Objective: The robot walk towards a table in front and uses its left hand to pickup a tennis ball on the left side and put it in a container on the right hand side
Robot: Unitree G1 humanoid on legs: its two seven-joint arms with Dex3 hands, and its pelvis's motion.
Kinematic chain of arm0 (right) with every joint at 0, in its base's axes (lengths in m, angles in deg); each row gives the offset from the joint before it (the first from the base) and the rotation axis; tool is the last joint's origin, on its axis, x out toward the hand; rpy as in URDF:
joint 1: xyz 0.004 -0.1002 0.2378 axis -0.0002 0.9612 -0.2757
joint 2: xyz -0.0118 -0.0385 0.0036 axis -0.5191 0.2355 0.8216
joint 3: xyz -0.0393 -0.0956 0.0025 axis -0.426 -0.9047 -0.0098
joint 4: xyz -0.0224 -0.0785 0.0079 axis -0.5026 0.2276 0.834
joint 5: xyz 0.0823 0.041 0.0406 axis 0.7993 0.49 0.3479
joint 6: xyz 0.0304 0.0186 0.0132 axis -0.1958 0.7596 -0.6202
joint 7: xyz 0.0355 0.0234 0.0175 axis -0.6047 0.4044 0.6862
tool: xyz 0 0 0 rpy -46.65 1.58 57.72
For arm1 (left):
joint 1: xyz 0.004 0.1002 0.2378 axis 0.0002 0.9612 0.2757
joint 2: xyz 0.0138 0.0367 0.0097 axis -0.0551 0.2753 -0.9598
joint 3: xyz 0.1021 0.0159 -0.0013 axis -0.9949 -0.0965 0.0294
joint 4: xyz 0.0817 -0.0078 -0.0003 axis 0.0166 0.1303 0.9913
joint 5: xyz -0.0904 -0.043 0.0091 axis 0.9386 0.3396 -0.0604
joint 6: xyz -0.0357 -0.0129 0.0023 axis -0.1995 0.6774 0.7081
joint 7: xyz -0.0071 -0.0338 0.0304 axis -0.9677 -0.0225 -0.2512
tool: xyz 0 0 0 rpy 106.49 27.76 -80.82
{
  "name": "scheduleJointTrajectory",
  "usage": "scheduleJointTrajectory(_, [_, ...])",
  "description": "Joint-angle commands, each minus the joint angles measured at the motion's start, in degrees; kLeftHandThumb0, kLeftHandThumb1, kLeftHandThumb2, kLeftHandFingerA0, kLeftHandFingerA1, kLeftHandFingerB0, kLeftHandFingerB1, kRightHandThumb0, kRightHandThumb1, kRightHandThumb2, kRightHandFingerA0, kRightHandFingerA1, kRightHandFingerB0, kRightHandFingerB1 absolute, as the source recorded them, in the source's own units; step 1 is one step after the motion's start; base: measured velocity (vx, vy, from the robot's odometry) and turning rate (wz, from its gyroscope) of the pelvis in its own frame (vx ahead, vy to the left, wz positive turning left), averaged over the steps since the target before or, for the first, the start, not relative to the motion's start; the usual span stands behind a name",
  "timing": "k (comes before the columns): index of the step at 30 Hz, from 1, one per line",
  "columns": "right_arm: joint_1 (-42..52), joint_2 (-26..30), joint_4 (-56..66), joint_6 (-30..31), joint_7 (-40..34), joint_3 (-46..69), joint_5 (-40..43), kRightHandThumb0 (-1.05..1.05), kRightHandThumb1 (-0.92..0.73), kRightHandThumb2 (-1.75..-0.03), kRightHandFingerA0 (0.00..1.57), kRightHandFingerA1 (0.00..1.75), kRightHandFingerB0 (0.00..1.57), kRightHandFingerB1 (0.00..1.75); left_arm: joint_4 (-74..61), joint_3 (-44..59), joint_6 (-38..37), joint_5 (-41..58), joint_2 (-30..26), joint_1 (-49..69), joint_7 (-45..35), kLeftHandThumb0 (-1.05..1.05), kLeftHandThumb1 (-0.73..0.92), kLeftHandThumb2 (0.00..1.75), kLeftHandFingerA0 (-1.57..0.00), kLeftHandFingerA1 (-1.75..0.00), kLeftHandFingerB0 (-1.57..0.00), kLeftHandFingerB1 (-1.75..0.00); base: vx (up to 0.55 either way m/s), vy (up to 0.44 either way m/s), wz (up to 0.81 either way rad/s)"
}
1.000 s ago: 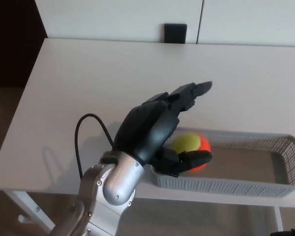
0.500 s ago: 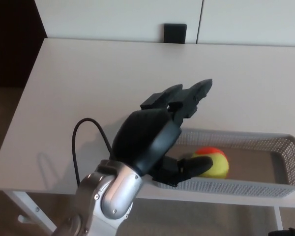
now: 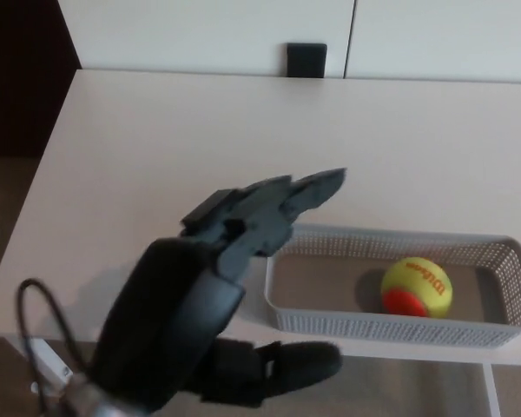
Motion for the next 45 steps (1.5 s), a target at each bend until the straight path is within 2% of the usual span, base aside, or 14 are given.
scheduleJointTrajectory(1, [1.2,1.0,-2.5,-0.8,0.4,0.0,-0.3,0.07,-0.7,-0.6,0.42,0.56,0.35,0.46,-8.6,24.6,-27.1,34.6,-10.8,27.8,-9.1,-0.77,0.47,0.56,-0.43,-0.38,-0.45,-0.35,0.0,0.0,0.0])
scheduleJointTrajectory(5, [1.8,0.5,-2.9,-0.3,-0.1,-0.4,-0.5,0.07,-0.7,-0.6,0.43,0.56,0.34,0.46,-8.6,30.9,-28.7,38.1,-11.1,35.9,-12.2,-0.78,0.47,0.56,-0.44,-0.39,-0.47,-0.36,0.0,0.0,0.0])
scheduleJointTrajectory(6, [2.0,0.4,-3.5,-1.1,-0.4,-0.2,-0.4,0.09,-0.71,-0.6,0.46,0.62,0.34,0.48,-5.7,33.0,-31.2,38.8,-10.8,40.3,-14.0,-0.82,0.37,0.8,-0.48,-0.49,-0.47,-0.45,0.0,0.0,0.0])
scheduleJointTrajectory(7, [2.4,0.3,-4.2,-2.1,-0.8,-0.1,-0.2,0.09,-0.71,-0.6,0.46,0.62,0.34,0.48,-1.9,35.6,-34.3,39.6,-10.4,45.6,-16.4,-0.82,0.37,0.8,-0.48,-0.49,-0.47,-0.45,0.0,0.0,0.0])
scheduleJointTrajectory(8, [2.4,0.3,-4.4,-2.3,-0.7,0.1,0.0,0.1,-0.72,-0.6,0.44,0.61,0.34,0.48,1.6,36.4,-36.1,39.5,-10.9,47.6,-17.5,-0.83,0.49,0.58,-0.54,-0.43,-0.54,-0.39,0.0,0.0,0.0])
scheduleJointTrajectory(18, [2.3,0.0,-6.2,-3.1,-1.7,-0.4,-0.7,0.1,-0.71,-0.6,0.45,0.6,0.35,0.47,22.4,36.4,-37.4,31.0,-17.9,50.0,-19.4,-0.75,0.47,0.54,-0.58,-0.48,-0.53,-0.4,0.0,0.0,0.0])
scheduleJointTrajectory(21, [2.0,0.1,-6.2,-2.8,-1.6,-0.1,-0.5,0.09,-0.72,-0.6,0.44,0.58,0.35,0.46,40.6,28.4,-26.0,16.0,-20.7,36.8,-13.0,-0.7,0.53,0.57,-0.49,-0.47,-0.47,-0.4,0.0,0.0,0.0])
scheduleJointTrajectory(22, [1.7,0.2,-6.2,-2.6,-1.8,-0.2,-0.7,0.1,-0.72,-0.61,0.46,0.6,0.35,0.47,45.3,26.2,-23.0,13.7,-20.5,32.5,-11.8,-0.64,0.4,0.82,-0.43,-0.57,-0.38,-0.51,0.0,0.0,0.0])
scheduleJointTrajectory(26, [1.5,0.3,-6.0,-2.5,-1.8,-0.3,-0.9,0.1,-0.72,-0.61,0.46,0.6,0.35,0.47,50.6,24.1,-21.8,13.2,-20.3,28.5,-10.8,-0.64,0.4,0.82,-0.43,-0.57,-0.38,-0.51,0.0,0.0,0.0])
scheduleJointTrajectory(28, [2.2,0.3,-6.8,-3.3,-1.7,0.6,0.2,0.08,-0.71,-0.6,0.45,0.59,0.35,0.47,67.3,20.6,-17.8,11.9,-16.0,16.4,-7.4,-0.72,0.44,0.84,-0.3,-0.53,-0.33,-0.51,0.0,0.0,0.0])
scheduleJointTrajectory(31, [2.1,0.3,-7.0,-3.4,-1.7,0.7,0.3,0.08,-0.71,-0.6,0.45,0.59,0.35,0.47,69.7,20.7,-18.1,13.0,-15.3,14.9,-6.8,-0.72,0.44,0.84,-0.3,-0.53,-0.33,-0.51,0.0,0.0,0.0])
scheduleJointTrajectory(32, [2.1,0.3,-6.7,-2.9,-1.7,0.7,0.3,0.08,-0.71,-0.6,0.44,0.58,0.35,0.46,72.0,21.2,-16.9,13.6,-13.5,13.3,-5.0,-0.68,0.58,0.56,-0.29,-0.41,-0.31,-0.37,0.0,0.0,0.0])
scheduleJointTrajectory(37, [1.0,0.5,-7.3,-2.6,-1.6,0.7,0.1,0.09,-0.72,-0.61,0.45,0.57,0.35,0.46,84.5,22.3,-19.0,13.4,-7.8,7.1,6.7,-0.57,0.6,0.57,-0.19,-0.4,-0.28,-0.39,0.0,0.0,0.0])
scheduleJointTrajectory(45, [-1.0,0.8,-6.6,-2.0,-0.5,1.2,0.8,0.08,-0.73,-0.61,0.43,0.56,0.34,0.46,91.2,21.2,-20.3,12.2,-10.5,4.4,7.3,-0.69,0.66,0.6,-0.17,-0.42,-0.19,-0.35,0.0,0.0,0.0])
